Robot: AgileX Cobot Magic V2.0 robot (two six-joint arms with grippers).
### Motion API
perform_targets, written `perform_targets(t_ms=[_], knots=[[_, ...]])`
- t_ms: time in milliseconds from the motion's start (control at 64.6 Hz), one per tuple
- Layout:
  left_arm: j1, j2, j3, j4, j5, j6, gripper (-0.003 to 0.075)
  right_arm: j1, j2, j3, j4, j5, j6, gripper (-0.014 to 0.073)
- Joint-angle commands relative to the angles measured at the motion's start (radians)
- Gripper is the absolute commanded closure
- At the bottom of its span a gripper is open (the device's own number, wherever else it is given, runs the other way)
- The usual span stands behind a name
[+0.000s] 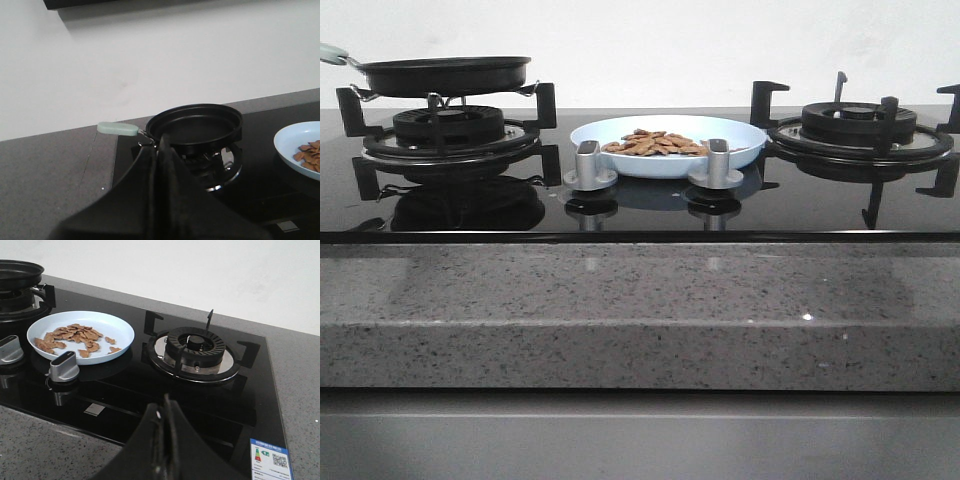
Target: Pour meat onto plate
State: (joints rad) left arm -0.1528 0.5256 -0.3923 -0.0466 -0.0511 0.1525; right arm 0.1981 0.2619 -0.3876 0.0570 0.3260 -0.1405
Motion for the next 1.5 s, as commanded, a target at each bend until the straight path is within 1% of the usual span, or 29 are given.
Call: perform_targets(t_ms=[0, 77, 170, 279, 403, 449, 712, 1487], knots=[[-0.007, -0.078, 0.048, 0.009, -0.069, -0.056, 0.0741, 0.001, 0.007, -0.025, 0.007, -0.083, -0.008, 0.0653], [-0.007, -0.174, 0.139, 0.009, -0.031, -0.061, 0.0741, 0.001, 0.007, -0.025, 0.007, -0.083, -0.008, 0.0653], [-0.004, -0.298, 0.233, 0.011, -0.025, -0.061, 0.0741, 0.001, 0.007, -0.025, 0.007, -0.083, -0.008, 0.0653], [0.03, -0.434, 0.327, 0.011, -0.003, -0.061, 0.0741, 0.001, 0.007, -0.025, 0.007, -0.083, -0.008, 0.0653], [0.081, -0.55, 0.387, 0.011, 0.032, -0.061, 0.0741, 0.001, 0.007, -0.025, 0.007, -0.083, -0.008, 0.0653], [0.092, -0.547, 0.402, 0.011, 0.014, -0.061, 0.0741, 0.001, 0.007, -0.025, 0.007, -0.083, -0.008, 0.0653], [0.097, -0.547, 0.402, -0.02, 0.093, -0.061, 0.0741, 0.001, 0.007, -0.025, 0.007, -0.082, -0.008, 0.0653], [0.097, -0.545, 0.402, -0.02, 0.092, -0.061, 0.0741, 0.001, 0.007, -0.025, 0.007, -0.082, -0.008, 0.0653]])
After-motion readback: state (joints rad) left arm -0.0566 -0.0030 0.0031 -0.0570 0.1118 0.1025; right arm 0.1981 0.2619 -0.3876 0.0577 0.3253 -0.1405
